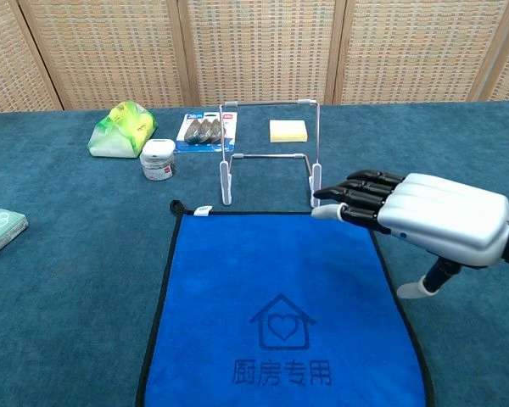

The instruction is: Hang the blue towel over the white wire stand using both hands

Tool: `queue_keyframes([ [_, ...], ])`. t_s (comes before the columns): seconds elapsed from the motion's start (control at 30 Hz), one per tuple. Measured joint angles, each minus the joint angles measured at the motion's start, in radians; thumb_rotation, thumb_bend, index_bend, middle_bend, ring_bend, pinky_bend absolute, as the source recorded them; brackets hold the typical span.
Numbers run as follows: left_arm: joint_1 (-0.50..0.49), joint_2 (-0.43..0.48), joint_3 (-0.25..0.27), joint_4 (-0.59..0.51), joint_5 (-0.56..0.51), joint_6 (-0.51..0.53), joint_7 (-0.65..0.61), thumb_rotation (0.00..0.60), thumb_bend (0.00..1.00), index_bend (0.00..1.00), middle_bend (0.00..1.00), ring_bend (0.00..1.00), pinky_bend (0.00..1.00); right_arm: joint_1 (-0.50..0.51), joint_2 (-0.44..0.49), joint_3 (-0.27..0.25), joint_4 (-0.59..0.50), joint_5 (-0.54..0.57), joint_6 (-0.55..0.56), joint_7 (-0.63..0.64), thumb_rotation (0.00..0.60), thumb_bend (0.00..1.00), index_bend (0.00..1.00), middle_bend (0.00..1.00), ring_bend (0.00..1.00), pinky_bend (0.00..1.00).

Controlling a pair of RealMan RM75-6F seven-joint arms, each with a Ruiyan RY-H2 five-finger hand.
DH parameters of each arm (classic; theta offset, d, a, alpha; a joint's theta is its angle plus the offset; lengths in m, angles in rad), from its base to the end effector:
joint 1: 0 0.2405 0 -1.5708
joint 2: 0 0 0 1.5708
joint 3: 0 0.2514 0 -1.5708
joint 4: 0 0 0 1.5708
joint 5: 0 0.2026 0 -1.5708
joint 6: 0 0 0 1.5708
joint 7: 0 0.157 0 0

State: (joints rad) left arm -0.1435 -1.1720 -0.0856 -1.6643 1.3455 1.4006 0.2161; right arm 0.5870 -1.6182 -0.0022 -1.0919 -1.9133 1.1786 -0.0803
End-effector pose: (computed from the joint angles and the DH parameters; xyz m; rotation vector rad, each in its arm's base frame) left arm -0.3005 0.2152 0.1426 -1.3736 -0.9026 -0.7646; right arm -0.1883 -0.2887 -0.0306 2.2275 -0.3361 1.0275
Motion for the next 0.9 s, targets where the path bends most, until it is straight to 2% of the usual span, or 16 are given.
queue_keyframes([
  [0.33, -0.006, 0.000, -0.008, 0.003, -0.022, -0.009, 0.001, 0.600, 0.06, 0.00, 0.00, 0.00, 0.00, 0.029, -0.049, -0.026, 0.088, 0.021, -0.001, 0.000, 0.600, 0.00, 0.00, 0.00, 0.00, 0.00],
  [0.9, -0.009, 0.002, -0.013, 0.003, -0.040, -0.013, 0.001, 0.600, 0.06, 0.00, 0.00, 0.00, 0.00, 0.059, -0.030, -0.064, 0.107, 0.018, 0.006, -0.046, 0.600, 0.00, 0.00, 0.00, 0.00, 0.00],
])
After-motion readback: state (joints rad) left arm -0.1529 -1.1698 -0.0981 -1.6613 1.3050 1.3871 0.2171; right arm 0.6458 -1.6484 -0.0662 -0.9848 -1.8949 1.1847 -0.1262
